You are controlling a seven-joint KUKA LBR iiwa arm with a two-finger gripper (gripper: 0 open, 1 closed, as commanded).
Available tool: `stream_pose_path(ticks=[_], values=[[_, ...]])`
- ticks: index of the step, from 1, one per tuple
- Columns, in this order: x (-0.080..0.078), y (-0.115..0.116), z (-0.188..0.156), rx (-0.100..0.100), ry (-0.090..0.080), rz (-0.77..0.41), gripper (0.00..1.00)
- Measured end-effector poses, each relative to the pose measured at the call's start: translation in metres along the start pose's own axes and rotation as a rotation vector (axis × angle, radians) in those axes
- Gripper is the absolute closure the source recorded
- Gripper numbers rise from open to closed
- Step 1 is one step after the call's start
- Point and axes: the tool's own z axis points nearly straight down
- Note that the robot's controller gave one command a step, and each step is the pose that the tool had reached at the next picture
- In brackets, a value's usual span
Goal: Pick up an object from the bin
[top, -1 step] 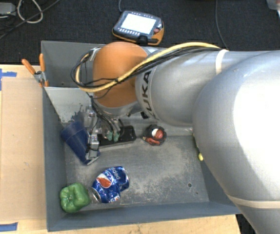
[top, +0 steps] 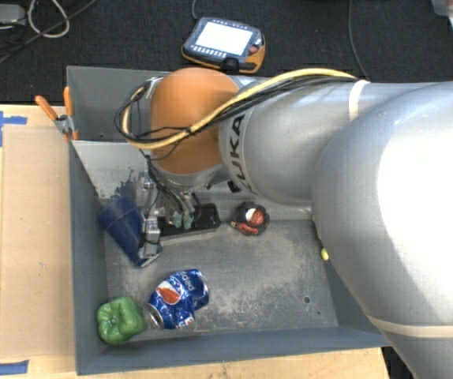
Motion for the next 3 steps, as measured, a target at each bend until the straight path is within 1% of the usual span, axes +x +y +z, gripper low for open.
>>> stream_pose_path(ticks=[1, 2, 3], values=[[0.039, 0.000, 0.043, 0.001, 0.003, 0.271, 0.00], [0.034, -0.001, 0.047, 0.001, 0.004, 0.256, 0.00], [0.021, -0.016, 0.056, -0.003, 0.000, 0.219, 0.00]])
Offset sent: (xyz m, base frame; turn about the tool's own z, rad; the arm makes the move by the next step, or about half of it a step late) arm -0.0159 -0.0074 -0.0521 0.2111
